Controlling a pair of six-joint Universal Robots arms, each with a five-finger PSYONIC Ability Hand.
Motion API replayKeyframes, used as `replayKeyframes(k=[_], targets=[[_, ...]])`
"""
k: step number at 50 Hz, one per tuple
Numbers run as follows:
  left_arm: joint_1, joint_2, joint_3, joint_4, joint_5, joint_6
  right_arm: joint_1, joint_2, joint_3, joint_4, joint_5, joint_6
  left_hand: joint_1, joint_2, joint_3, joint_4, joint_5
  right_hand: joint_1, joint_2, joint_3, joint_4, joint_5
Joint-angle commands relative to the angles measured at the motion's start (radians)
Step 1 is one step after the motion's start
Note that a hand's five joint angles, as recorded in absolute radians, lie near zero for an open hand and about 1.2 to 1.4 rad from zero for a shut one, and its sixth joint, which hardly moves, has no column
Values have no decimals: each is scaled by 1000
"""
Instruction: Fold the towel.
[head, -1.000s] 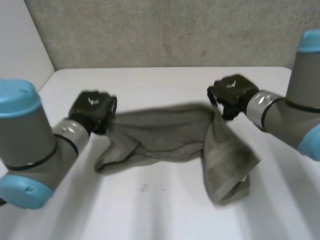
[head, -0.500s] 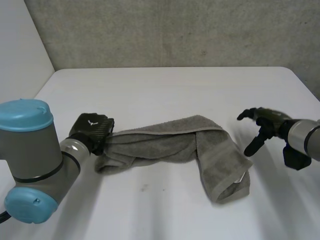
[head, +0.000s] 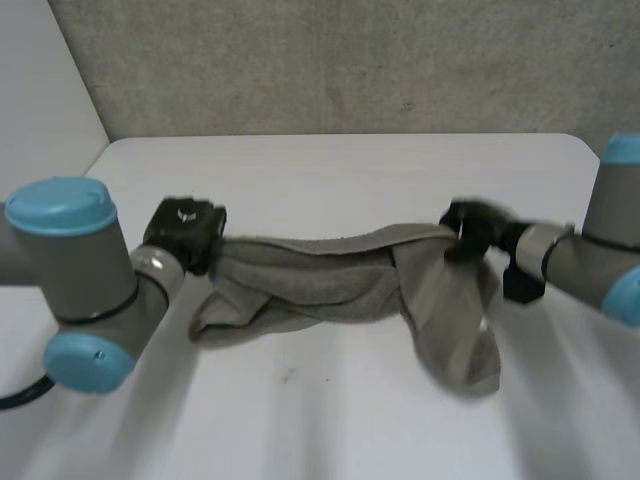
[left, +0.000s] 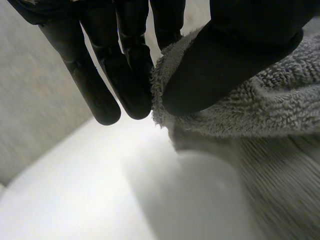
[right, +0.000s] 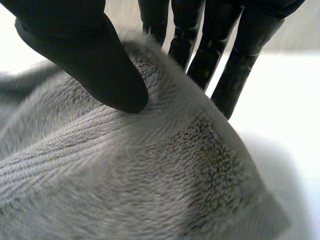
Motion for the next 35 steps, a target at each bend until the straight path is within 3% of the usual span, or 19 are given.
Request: replayKeyframes(k=[1,2,3,4,5,6,7,9,11,23,30,35], targets=[[45,-45,294,225,42,41,29,-68,-275,-147,149,-228,202,179,181,179,185,416,224,213,207,249],[45,-45,295,226,42,41,38,-93,-306,-224,187,-308,202,179,181,179,185,416,224,213,207,249],[53,-34,334,334,42,34,53,-123,-311,-322,222,-391,202,179,181,179,185,416,224,213,207,249],[59,-17,356,452,39,34,53,-123,-311,-323,223,-392,202,179,181,179,185,416,224,213,207,249],[59,-17,356,453,39,34,75,-156,-292,-425,245,-470,202,179,181,179,185,416,224,213,207,249],[64,9,356,569,39,37,75,-157,-292,-426,246,-470,202,179,181,179,185,416,224,213,207,249],[64,9,356,570,39,37,95,-192,-262,-529,259,-537,202,179,181,179,185,416,224,213,207,249],[68,61,343,738,31,37,107,-219,-226,-606,266,-595,202,179,181,179,185,416,224,213,207,249],[65,78,321,748,30,40,122,-255,-159,-638,259,-650,202,179,181,179,185,416,224,213,207,249],[70,92,60,598,39,61,124,-290,106,-551,259,-664,202,179,181,179,185,416,224,213,207,249],[73,28,-134,434,31,196,127,-210,214,-366,220,-664,202,179,181,179,185,416,224,213,207,249],[70,-28,-190,377,18,306,124,-71,245,-285,125,-664,202,179,181,179,185,416,224,213,207,249]])
